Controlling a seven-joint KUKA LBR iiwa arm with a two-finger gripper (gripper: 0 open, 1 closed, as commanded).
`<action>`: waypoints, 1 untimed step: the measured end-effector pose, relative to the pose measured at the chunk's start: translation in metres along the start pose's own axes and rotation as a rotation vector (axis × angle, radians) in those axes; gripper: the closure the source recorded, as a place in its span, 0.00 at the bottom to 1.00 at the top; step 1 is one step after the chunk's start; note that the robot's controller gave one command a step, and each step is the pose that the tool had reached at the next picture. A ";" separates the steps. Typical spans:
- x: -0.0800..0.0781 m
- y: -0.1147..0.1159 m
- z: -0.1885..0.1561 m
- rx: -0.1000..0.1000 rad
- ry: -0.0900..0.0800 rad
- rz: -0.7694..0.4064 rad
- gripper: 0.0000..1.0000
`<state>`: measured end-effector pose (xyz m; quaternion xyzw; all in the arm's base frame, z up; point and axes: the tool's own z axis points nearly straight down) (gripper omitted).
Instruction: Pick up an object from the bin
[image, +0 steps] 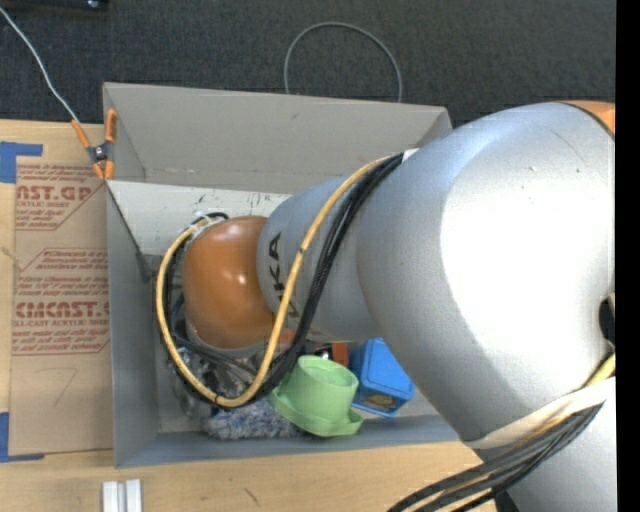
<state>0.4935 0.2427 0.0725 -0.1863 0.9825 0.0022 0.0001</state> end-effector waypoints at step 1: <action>0.016 -0.007 0.004 -0.001 0.002 -0.020 1.00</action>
Offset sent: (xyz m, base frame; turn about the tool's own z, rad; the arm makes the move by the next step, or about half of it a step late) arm -0.0112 -0.0128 -0.0025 -0.0199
